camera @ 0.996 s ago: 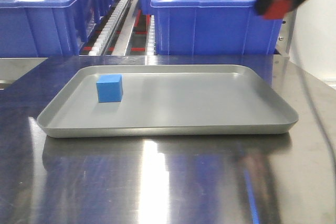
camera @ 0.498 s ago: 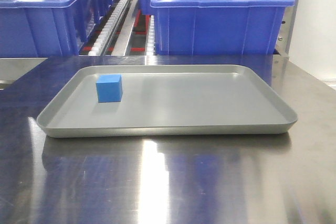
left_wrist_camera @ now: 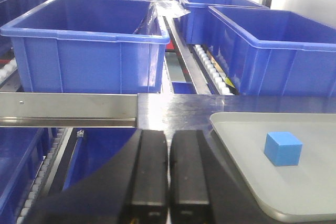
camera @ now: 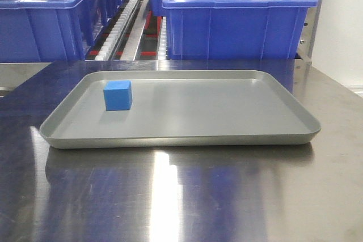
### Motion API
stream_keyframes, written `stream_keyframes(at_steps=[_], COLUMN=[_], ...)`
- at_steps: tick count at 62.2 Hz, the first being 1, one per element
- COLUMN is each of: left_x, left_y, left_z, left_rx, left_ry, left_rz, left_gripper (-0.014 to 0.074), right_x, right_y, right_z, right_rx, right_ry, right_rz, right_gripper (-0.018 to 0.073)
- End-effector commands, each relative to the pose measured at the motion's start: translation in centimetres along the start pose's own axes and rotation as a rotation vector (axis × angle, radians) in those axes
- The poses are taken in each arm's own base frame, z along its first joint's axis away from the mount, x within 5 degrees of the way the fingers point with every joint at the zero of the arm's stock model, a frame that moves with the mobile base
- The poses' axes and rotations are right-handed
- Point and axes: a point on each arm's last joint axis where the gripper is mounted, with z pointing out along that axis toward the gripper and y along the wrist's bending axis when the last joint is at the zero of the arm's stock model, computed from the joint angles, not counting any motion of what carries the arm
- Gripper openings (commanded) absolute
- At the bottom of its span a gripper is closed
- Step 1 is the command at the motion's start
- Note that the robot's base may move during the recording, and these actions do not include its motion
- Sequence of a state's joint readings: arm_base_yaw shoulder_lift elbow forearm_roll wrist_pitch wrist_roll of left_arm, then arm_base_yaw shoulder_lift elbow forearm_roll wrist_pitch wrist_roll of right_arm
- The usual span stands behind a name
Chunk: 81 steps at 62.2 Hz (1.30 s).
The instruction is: Sort and place red and blue blocks on shelf
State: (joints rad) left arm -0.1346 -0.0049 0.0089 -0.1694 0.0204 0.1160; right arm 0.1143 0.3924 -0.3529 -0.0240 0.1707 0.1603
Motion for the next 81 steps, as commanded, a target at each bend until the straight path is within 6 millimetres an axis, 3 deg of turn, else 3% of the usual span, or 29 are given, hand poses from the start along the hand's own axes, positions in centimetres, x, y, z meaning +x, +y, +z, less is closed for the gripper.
stream_keyframes(at_steps=[1, 62, 81], left_x=[0.6, 0.0, -0.5], left_y=[0.1, 0.2, 0.5], left_z=[0.0, -0.1, -0.2], left_rx=[-0.004, -0.011, -0.029], left_ry=[-0.06, -0.121, -0.179], left_rz=[-0.01, -0.012, -0.135], left_gripper=[0.0125, 0.0125, 0.0125], right_x=[-1.3, -1.2, -1.2], right_y=[0.1, 0.1, 0.1], right_z=[-0.9, -1.4, -1.4], right_rx=[-0.011, -0.01, -0.01], right_ry=[-0.111, -0.109, -0.109], right_rz=[0.008, 0.008, 0.008], right_gripper=[0.0051, 0.0051, 0.0051])
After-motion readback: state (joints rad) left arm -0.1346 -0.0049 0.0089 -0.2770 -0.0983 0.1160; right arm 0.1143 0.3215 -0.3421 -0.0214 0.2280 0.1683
